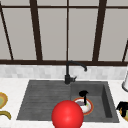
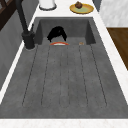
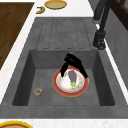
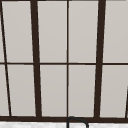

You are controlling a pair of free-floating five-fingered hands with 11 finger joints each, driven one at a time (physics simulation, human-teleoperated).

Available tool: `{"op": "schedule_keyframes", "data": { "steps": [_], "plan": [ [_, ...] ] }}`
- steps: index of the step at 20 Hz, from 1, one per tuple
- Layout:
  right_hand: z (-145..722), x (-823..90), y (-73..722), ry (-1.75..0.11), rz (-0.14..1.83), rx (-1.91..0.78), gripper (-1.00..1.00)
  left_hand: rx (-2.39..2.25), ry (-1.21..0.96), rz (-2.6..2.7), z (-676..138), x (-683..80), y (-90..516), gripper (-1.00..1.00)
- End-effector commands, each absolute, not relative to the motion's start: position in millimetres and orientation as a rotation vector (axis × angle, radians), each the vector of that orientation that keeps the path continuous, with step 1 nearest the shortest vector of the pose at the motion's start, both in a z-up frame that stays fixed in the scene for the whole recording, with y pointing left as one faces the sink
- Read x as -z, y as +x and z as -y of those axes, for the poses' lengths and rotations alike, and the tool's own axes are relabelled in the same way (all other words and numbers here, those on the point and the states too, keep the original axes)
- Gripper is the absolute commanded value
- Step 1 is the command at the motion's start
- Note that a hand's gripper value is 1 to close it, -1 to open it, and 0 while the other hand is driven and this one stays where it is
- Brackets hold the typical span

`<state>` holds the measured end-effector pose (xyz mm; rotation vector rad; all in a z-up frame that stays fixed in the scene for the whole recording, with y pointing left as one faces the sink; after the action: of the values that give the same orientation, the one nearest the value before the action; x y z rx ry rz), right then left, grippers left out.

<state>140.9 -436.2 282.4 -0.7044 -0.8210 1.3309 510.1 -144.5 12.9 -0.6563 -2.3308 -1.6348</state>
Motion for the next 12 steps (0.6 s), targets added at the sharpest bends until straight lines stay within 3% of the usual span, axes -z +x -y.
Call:
{"op": "schedule_keyframes", "data": {
  "steps": [1, 12],
  "plan": [
    [436, -282, 141, -0.704, 0.821, -1.331, 0.0, 1.621, -0.608, 2.425, 138, -34, 502, -1.0],
    [436, -282, 141, -0.704, 0.821, -1.331, 0.0, 1.653, -0.55, 2.457, 97, -91, 483, -1.0]
  ]
}}
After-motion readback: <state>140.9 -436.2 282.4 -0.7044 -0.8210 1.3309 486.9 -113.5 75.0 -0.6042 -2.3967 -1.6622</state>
